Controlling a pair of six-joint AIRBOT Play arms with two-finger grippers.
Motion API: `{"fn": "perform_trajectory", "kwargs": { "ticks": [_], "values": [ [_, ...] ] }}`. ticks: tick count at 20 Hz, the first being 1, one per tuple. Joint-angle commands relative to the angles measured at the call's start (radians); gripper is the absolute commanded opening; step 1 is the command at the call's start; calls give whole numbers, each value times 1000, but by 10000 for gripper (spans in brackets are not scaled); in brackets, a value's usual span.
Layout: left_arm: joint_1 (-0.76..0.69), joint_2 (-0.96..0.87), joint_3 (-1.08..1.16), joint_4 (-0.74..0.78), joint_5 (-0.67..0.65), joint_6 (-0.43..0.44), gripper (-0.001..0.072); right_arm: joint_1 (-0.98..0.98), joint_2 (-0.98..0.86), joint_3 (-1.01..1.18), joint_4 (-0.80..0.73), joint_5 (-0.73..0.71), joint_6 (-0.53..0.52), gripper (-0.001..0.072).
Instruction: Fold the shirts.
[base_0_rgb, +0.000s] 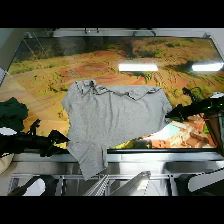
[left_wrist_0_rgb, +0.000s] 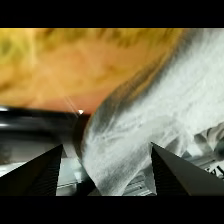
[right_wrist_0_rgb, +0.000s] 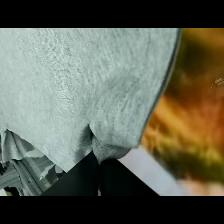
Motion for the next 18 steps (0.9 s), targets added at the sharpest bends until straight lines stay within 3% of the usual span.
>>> {"fn": "perform_trajectory", "kwargs": {
  "ticks": [1,4,10,12,14,15,16,18],
  "values": [
    [0,-1,-11,1,64,6,593,0,2,2,37,19,-14,20],
    [-57,-1,-11,-9,68,13,593,0,2,2,37,19,-13,21],
    [-335,-1,5,-78,127,8,566,-1,2,2,37,27,-12,21],
    [-349,0,18,-80,101,8,427,-1,3,2,36,27,-12,21],
    [-327,0,17,-81,89,9,430,-1,3,2,36,29,-10,21],
    [-306,0,17,-79,86,9,328,-1,3,2,36,36,-9,20],
    [-285,0,17,-80,84,11,52,-1,3,2,39,52,-10,21],
    [-239,0,18,-123,69,58,20,-2,3,2,59,98,-8,21]
  ]
}}
